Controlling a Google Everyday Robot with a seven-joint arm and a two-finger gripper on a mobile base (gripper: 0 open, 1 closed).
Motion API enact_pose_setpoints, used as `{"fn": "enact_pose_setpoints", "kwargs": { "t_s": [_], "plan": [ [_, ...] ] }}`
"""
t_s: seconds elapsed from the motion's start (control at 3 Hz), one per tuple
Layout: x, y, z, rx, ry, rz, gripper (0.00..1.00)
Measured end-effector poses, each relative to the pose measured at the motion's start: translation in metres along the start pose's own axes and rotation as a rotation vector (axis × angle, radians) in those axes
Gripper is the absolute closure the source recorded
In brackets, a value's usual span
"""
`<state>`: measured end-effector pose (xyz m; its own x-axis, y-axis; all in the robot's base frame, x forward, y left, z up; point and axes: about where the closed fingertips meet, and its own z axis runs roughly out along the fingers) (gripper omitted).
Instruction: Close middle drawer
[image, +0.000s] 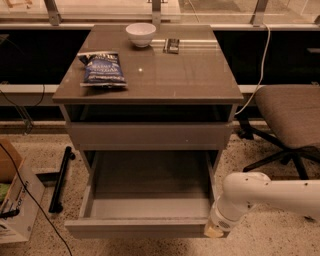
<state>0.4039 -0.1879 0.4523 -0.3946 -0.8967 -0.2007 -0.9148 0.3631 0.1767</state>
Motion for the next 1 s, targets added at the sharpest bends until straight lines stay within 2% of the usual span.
{"fn": "enact_pose_setpoints", "kwargs": {
  "t_s": [0.33, 1.0],
  "plan": [
    [-0.007, -0.009, 0.021, 0.02, -0.004, -0.011, 1.0],
    [-0.033, -0.036, 0.036, 0.057, -0.052, -0.056, 1.0]
  ]
}}
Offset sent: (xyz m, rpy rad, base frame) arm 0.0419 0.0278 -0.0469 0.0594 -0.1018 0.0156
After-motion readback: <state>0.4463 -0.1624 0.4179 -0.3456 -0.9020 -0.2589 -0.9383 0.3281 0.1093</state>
